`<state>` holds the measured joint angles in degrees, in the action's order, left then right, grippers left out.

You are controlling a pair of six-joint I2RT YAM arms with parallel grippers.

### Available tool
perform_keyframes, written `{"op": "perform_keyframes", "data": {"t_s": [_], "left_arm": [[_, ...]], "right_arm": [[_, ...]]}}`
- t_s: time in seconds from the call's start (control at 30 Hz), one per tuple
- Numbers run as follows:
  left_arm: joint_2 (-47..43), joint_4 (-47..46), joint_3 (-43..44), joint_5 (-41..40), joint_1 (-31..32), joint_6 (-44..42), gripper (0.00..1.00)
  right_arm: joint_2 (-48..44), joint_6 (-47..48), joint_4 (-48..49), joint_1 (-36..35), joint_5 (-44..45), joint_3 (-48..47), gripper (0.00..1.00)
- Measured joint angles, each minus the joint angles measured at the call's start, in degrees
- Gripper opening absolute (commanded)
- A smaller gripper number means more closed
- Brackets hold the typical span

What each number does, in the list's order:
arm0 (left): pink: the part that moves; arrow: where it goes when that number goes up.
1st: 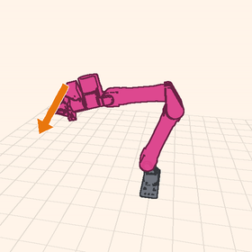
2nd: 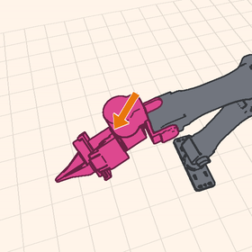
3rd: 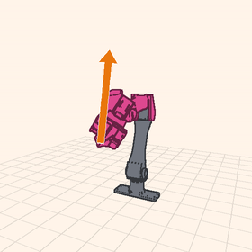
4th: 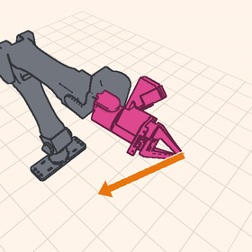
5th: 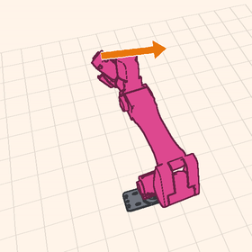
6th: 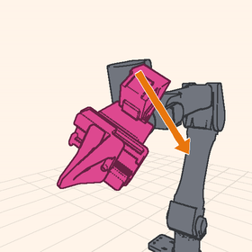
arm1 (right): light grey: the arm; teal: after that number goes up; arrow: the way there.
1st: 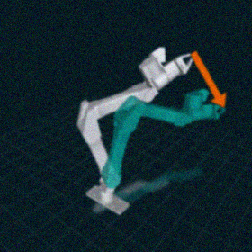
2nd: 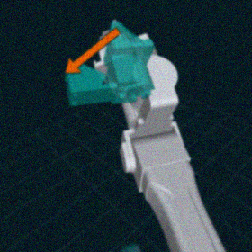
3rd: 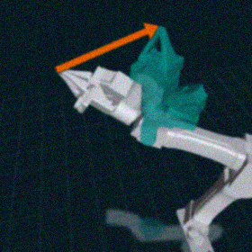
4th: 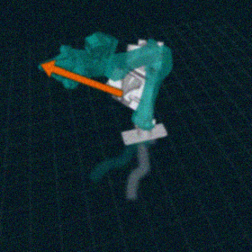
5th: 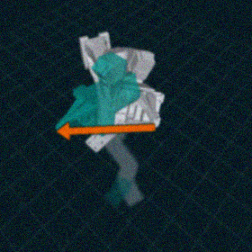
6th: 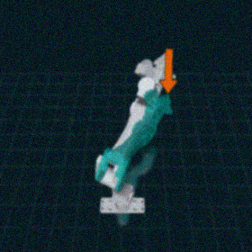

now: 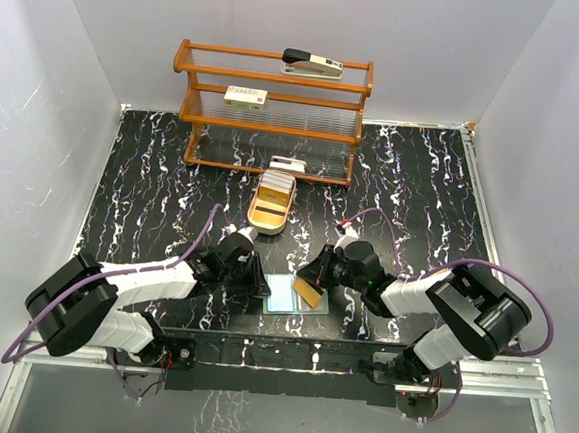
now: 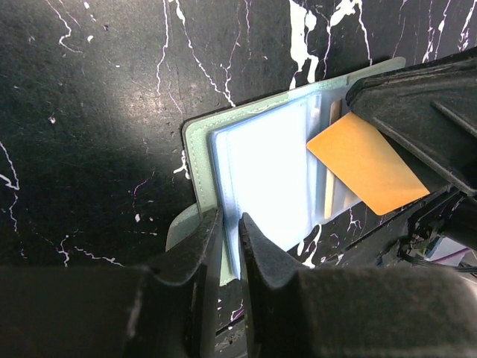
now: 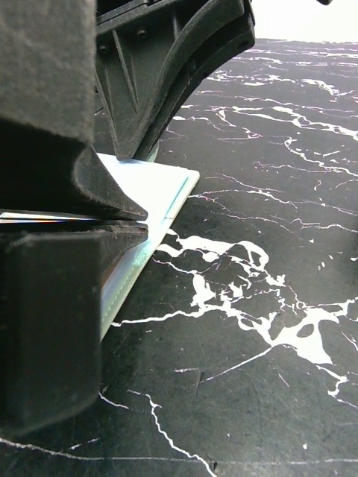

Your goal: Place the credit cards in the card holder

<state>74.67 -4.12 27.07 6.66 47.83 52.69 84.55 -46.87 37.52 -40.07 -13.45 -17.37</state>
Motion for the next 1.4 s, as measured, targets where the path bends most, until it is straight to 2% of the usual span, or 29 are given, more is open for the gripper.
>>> {"op": "perform_keyframes", "data": {"t_s": [0.57,1.03,1.4], "left_arm": [[0.6,-3.1,-1.3,1.3,0.0,1.3,0.11],[0.7,-6.6,-3.4,3.9,0.0,4.9,0.07],[1.2,-7.6,-3.7,4.5,0.0,5.5,0.04]], "right_arm": [[5.6,-1.7,10.6,0.0,-0.4,0.9,0.00],[5.2,-4.3,13.2,-0.3,3.9,3.2,0.00],[9.7,-5.8,19.3,-1.6,4.6,3.2,0.00]]}}
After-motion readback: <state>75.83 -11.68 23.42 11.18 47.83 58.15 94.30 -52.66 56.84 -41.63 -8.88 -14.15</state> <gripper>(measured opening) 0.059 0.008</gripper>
